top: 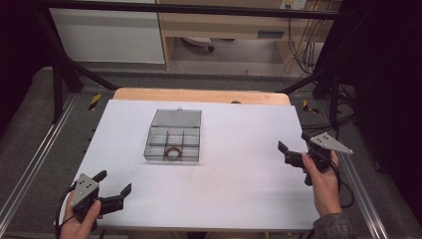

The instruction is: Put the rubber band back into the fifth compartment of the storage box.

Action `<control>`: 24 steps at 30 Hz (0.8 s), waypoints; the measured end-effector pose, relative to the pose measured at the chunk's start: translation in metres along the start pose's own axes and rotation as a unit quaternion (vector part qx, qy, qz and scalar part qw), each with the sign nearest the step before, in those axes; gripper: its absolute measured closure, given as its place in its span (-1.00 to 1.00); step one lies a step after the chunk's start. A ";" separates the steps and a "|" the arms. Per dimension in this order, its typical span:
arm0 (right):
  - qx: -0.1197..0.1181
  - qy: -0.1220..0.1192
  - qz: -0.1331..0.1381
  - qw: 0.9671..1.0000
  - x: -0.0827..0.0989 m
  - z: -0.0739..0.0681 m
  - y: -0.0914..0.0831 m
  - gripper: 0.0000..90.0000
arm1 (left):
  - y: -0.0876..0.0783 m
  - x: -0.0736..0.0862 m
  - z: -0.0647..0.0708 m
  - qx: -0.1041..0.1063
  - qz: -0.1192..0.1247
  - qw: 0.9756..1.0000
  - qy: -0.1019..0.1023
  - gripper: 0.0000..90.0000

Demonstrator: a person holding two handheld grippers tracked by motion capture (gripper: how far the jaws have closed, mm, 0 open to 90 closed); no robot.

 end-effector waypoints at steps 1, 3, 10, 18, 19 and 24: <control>0.001 0.000 0.000 1.000 0.003 -0.001 0.000 -0.90 | 0.000 0.000 0.000 -0.001 0.000 1.000 0.001 -0.90; 0.000 0.001 -0.002 1.000 0.009 -0.003 -0.002 -0.91 | 0.000 0.000 0.000 0.000 0.000 1.000 -0.001 -0.90; -0.002 0.011 -0.010 1.000 0.031 -0.010 -0.005 -0.93 | 0.000 0.000 0.000 0.000 0.002 1.000 -0.002 -0.90; -0.012 0.023 -0.021 0.999 0.055 -0.023 -0.008 -0.92 | 0.000 -0.001 0.000 -0.001 0.004 1.000 -0.002 -0.90; -0.014 0.023 -0.024 0.999 0.058 -0.025 -0.009 -0.92 | -0.001 -0.001 -0.001 -0.002 0.006 1.000 -0.002 -0.90; -0.025 0.030 -0.039 0.998 0.074 -0.040 -0.009 -0.91 | -0.001 -0.002 -0.002 -0.004 0.006 1.000 -0.005 -0.90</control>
Point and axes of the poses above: each handheld gripper's, and its own axes: y roughly forward along the jaws, x roughly out of its underside, z roughly to its right, the point moved 7 cm from there along y, roughly forward along the jaws, and after that the axes turned 8 degrees about -y, right-handed, at the moved point
